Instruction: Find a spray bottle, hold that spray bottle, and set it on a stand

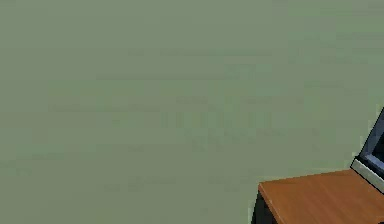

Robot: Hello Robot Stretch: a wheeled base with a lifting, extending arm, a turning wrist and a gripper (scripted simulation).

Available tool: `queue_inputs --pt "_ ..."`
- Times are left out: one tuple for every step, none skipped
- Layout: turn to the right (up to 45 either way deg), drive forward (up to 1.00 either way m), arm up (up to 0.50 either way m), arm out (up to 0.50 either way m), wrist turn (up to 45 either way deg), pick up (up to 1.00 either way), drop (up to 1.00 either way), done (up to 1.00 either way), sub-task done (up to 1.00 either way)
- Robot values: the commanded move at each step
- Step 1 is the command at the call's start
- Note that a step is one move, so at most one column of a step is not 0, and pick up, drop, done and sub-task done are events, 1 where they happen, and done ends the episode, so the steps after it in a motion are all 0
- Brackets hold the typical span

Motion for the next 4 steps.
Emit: queue_inputs --pt "0.0 0.0 0.0 0.0 42.0 0.0 0.0 0.0 0.0" --pt "0.0 0.0 0.0 0.0 42.0 0.0 0.0 0.0 0.0" --pt "0.0 0.0 0.0 0.0 0.0 0.0 1.0 0.0 0.0" --pt "0.0 0.0 0.0 -0.1 0.0 0.0 0.0 0.0 0.0"
